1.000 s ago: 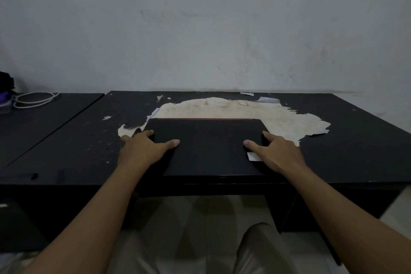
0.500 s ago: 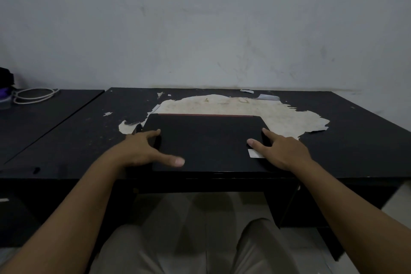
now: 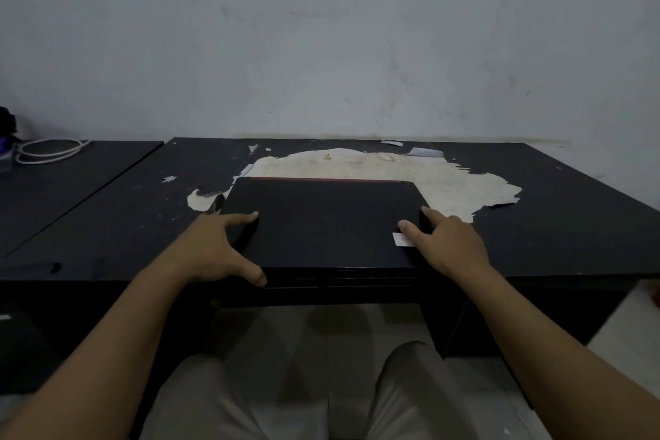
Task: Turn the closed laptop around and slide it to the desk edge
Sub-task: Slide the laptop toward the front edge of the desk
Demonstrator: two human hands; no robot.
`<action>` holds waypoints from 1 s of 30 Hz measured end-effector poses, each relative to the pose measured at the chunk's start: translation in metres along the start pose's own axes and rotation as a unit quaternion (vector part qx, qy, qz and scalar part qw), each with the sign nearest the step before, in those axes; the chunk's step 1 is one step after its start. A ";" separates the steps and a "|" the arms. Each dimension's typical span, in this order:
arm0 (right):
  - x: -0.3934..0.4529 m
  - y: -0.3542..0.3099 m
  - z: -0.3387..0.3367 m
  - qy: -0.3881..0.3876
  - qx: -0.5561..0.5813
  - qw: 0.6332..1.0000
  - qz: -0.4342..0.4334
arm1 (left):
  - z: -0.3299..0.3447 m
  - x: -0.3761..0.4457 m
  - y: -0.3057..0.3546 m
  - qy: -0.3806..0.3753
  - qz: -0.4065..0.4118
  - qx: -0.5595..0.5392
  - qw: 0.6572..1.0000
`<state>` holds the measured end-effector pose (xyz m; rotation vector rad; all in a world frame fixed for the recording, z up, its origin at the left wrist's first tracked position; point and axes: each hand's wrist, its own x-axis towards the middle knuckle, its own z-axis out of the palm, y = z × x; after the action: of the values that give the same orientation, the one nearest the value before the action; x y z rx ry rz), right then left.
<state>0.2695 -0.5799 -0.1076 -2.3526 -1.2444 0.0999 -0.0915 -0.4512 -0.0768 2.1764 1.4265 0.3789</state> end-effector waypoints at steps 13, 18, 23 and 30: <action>-0.037 -0.003 0.013 0.108 0.060 0.992 -0.013 | 0.024 -0.019 -0.031 0.089 0.088 -0.053 0.991; -0.060 0.020 0.006 0.005 0.139 0.987 -0.080 | 0.035 -0.024 -0.038 0.095 0.112 -0.047 0.988; -0.061 0.033 0.005 0.037 0.146 0.978 -0.145 | 0.039 -0.021 -0.041 0.098 0.121 -0.038 0.987; -0.060 0.035 0.010 0.059 0.138 0.976 -0.159 | 0.045 -0.023 -0.045 0.123 0.133 -0.037 0.983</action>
<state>0.2578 -0.6404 -0.1408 -1.8735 -1.4292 0.0248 -0.1132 -0.4692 -0.1382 2.3268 1.2199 0.8087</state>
